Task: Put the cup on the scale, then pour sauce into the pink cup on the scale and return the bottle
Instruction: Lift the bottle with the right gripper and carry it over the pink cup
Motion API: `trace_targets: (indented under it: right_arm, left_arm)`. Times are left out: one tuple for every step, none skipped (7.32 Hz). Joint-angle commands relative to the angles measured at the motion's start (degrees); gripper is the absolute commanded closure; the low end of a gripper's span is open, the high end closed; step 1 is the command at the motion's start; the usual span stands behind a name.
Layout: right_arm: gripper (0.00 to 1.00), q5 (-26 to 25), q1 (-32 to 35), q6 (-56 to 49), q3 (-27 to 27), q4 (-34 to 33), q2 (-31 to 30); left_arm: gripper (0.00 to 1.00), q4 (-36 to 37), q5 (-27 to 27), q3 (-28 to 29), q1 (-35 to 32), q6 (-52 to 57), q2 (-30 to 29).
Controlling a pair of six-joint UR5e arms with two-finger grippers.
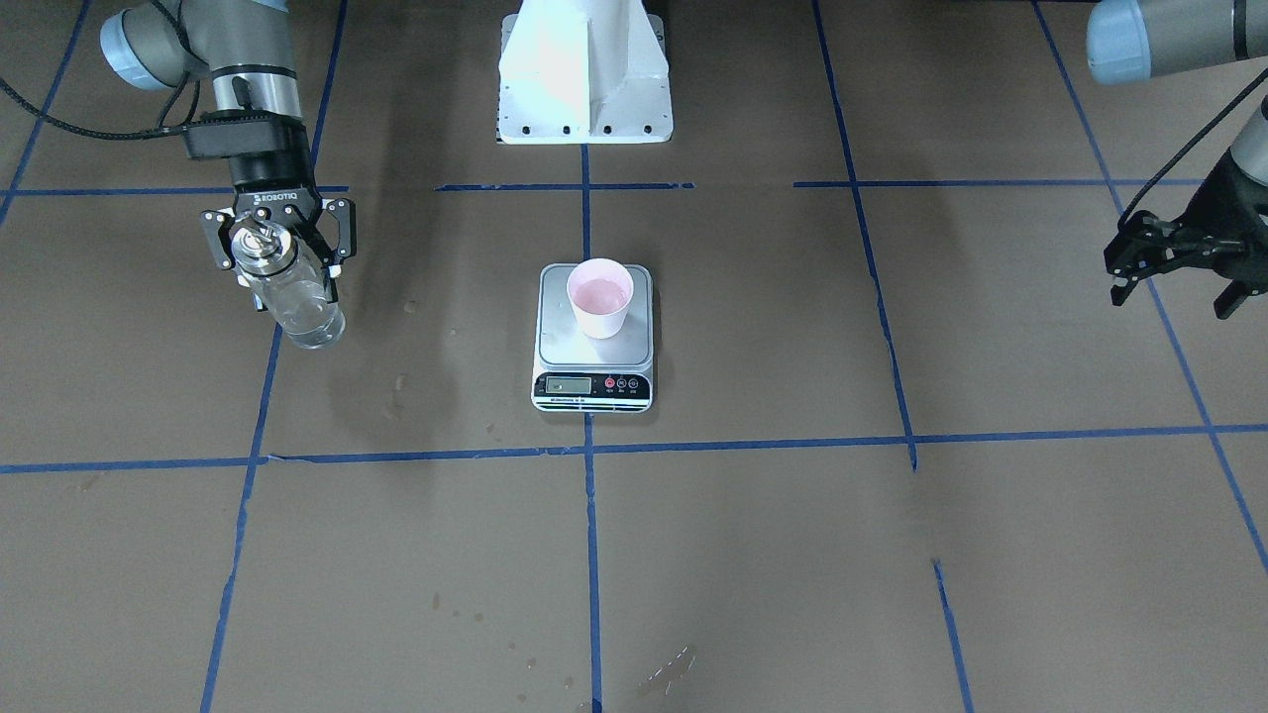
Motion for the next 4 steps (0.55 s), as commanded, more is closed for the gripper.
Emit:
trace_targets:
  right_arm:
    - [1.00, -3.15, -0.16, -9.99, -1.06, -0.27, 4.05]
    - [1.00, -6.92, -0.34, -19.55, -1.93, -0.28, 5.38]
    - [1.00, -7.22, -0.34, -21.82, -2.55, -0.28, 6.69]
    - [1.00, -8.44, -0.42, -23.41, -2.73, -0.80, 7.14]
  left_arm:
    - [0.00, -0.10, -0.13, -0.10, -1.17, 4.95, 1.17]
    - [0.00, -0.10, -0.65, 0.34, -4.31, 14.04, 2.66]
    - [0.00, -0.01, -0.92, 1.30, -7.82, 23.35, 3.63]
    - [0.00, 0.08, -5.18, 4.09, -12.82, 24.92, 3.90]
